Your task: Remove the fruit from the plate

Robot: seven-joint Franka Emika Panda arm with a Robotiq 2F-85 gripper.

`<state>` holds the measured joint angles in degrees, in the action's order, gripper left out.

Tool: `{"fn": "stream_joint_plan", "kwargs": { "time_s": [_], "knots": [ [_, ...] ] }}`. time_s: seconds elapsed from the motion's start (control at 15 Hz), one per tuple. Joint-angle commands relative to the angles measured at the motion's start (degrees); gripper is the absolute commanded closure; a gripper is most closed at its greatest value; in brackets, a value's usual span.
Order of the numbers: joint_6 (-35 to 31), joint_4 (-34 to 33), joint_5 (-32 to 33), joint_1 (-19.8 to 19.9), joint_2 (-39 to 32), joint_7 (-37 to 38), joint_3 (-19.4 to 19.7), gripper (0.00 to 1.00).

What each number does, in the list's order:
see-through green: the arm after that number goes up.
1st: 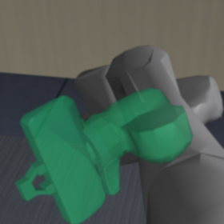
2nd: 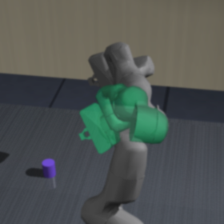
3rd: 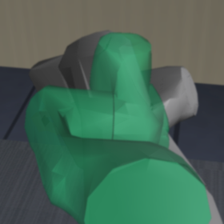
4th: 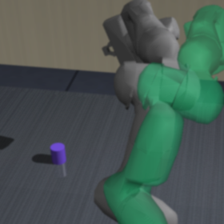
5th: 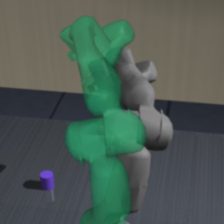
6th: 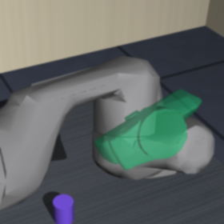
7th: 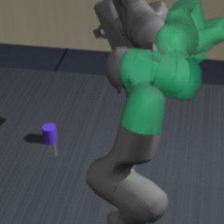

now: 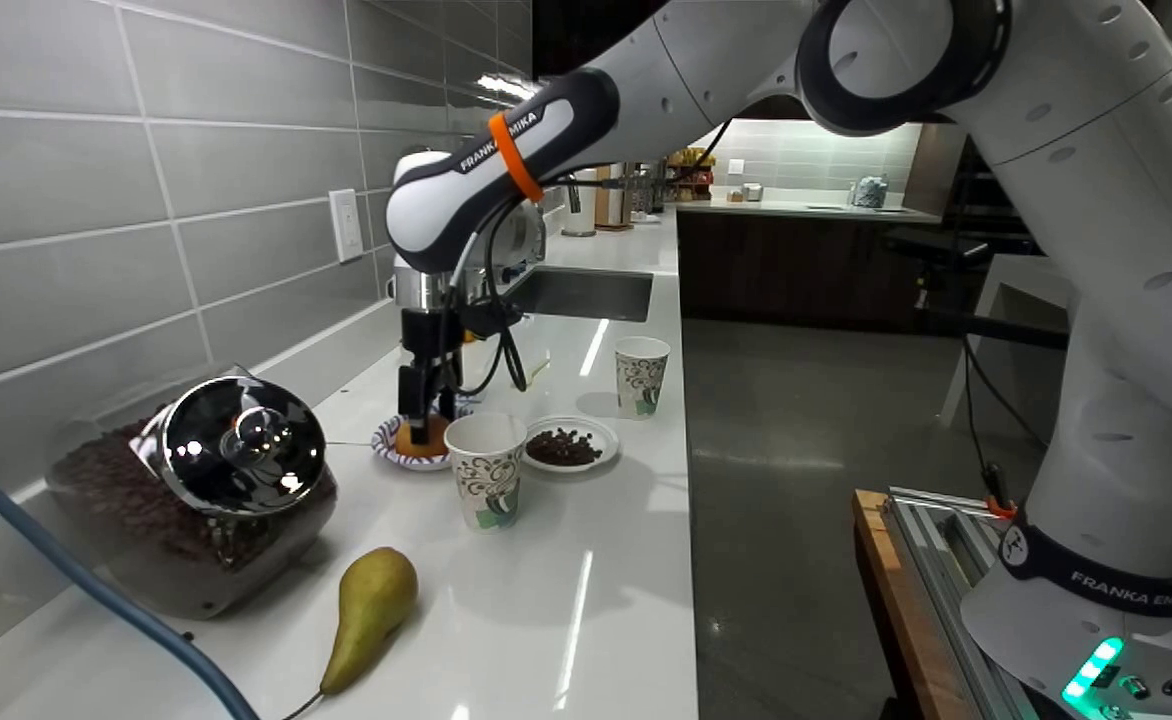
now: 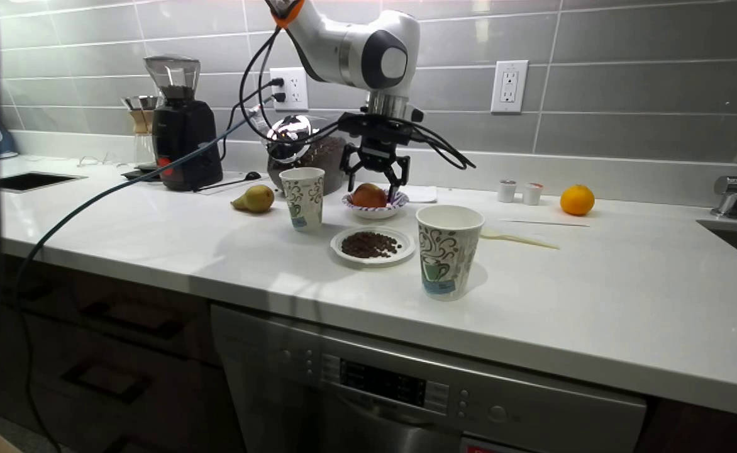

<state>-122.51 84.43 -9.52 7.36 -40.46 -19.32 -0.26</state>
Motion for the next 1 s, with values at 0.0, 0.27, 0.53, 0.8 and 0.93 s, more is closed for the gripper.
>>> {"fn": "stream_joint_plan", "kwargs": {
  "time_s": [0.0, 0.27, 0.53, 0.8, 0.93],
  "knots": [
    [-0.8, -1.7, 1.0, 1.1, -1.8, -2.2, -1.6, 0.00],
    [-2.3, -1.7, 2.1, 0.6, -2.8, -2.1, -1.2, 0.26],
    [-4.7, -0.1, 2.7, 0.7, -1.9, -2.9, -1.4, 0.38],
    [-8.5, 7.0, 2.5, 0.4, 3.2, -2.9, -2.1, 0.38],
    [-11.4, 11.4, 1.8, 0.4, 6.6, -2.5, -2.7, 0.38]
  ]
}}
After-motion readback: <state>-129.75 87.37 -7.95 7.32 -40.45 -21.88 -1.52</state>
